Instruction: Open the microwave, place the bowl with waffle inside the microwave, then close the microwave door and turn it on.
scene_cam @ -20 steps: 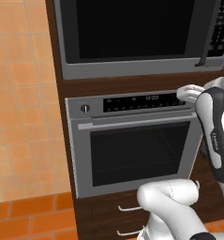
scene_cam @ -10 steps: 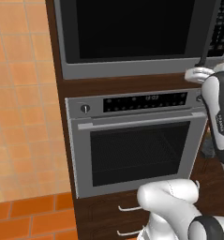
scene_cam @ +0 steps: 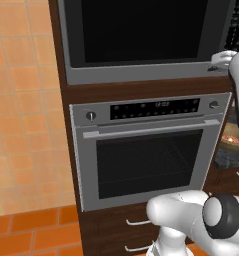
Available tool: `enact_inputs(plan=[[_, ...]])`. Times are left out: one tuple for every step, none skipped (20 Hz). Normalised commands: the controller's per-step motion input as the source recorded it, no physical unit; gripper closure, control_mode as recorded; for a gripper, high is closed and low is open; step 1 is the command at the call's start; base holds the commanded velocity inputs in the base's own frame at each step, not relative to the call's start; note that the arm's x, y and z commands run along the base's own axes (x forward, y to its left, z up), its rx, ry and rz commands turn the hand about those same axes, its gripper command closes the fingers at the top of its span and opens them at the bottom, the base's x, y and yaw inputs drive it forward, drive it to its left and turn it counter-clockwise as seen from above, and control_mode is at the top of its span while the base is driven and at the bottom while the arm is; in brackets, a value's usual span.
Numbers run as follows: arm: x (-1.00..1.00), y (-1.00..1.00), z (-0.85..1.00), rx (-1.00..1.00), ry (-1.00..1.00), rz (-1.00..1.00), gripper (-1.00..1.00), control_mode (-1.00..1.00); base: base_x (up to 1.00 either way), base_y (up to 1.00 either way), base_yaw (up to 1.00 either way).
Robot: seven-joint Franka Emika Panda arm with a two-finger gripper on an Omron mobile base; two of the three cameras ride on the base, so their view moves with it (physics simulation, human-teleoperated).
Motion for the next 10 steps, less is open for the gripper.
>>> enact_inputs(plan=[[0.32, -0.02, 0.00, 0.00, 0.00, 0.00, -1.00, -1.00, 0.00, 0.00, 0.00], [0.35, 0.00, 0.00, 0.00, -0.01, -0.03, -1.00, -1.00, 0.00, 0.00, 0.00], [0.40, 0.00, -0.04, 0.00, -0.06, -0.04, -1.00, -1.00, 0.00, 0.00, 0.00], [0.46, 0.05, -0.05, 0.00, -0.13, -0.06, -1.00, -1.00, 0.00, 0.00, 0.00], [0.54, 0.00, -0.05, 0.00, -0.07, -0.07, -1.00, -1.00, 0.00, 0.00, 0.00], [0.50, 0.00, -0.04, 0.00, -0.11, -0.05, -1.00, -1.00, 0.00, 0.00, 0.00], [0.43, 0.00, 0.00, 0.00, -0.15, -0.05, -1.00, -1.00, 0.00, 0.00, 0.00], [0.34, 0.00, 0.00, 0.00, -0.25, -0.04, -1.00, -1.00, 0.00, 0.00, 0.00], [0.31, 0.00, -0.01, 0.00, -0.31, -0.05, -1.00, -1.00, 0.00, 0.00, 0.00], [0.39, 0.00, -0.14, 0.00, -0.29, -0.05, -1.00, -1.00, 0.00, 0.00, 0.00]])
